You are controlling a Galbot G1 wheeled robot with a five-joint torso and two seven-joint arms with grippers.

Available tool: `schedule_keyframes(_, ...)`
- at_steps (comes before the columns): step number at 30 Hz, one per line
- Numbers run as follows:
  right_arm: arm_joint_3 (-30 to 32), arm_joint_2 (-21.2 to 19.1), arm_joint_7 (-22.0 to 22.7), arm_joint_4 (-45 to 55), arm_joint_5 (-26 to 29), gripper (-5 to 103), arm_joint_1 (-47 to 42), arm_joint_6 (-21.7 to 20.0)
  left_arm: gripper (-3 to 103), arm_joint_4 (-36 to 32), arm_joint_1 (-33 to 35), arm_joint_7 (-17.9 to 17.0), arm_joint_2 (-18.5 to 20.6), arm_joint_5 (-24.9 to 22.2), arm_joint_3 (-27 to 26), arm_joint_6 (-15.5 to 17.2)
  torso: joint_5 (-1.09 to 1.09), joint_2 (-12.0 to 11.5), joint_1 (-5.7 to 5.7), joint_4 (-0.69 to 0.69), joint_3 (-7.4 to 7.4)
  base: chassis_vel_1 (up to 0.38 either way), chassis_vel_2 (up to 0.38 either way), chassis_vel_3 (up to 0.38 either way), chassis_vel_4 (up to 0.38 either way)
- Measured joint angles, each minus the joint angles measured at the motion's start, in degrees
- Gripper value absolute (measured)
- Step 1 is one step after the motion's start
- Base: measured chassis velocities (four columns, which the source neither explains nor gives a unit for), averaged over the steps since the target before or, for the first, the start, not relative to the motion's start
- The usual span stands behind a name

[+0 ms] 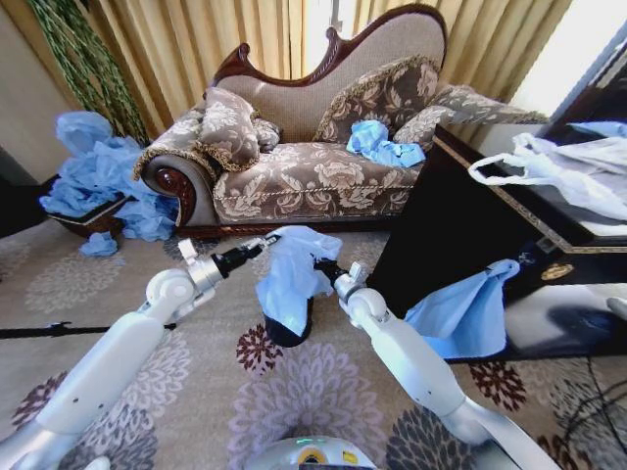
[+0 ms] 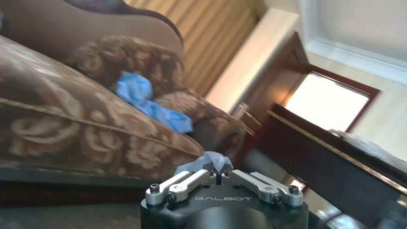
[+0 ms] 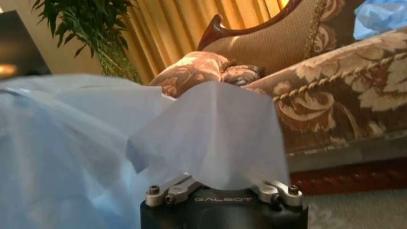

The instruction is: Place a garbage bag over the trash bin.

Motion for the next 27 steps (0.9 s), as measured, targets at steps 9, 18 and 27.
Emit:
schedule_keyframes(9,-1.6,0.6,-0.7,0.8,-2.6,0,-0.8,1.9,0,10.7,-2.6,3.4,-4.0,3.3,3.0,-5.5,-0.01,0.0,0.0,-0.03,0.0,0.0,0.0,0.0,0.0)
schedule_keyframes(18,-3.8,-0.7,-2.0,5.2,-3.1,0,-5.2,1.4,0,10.3,4.0,6.8,-5.2,6.8,1.6,-8.5,0.0,0.0,-0.01,0.0,0.0,0.0,0.0,0.0,0.0)
schedule_keyframes(27,-3.4,0.2,-6.5,2.5,1.5,0,-5.0,-0.6,0,3.3,5.3,7.0,-4.2,7.3,2.2,-7.7,0.0,0.0,-0.01,-0.01,-0.01,0.0,0.0,0.0,0.0)
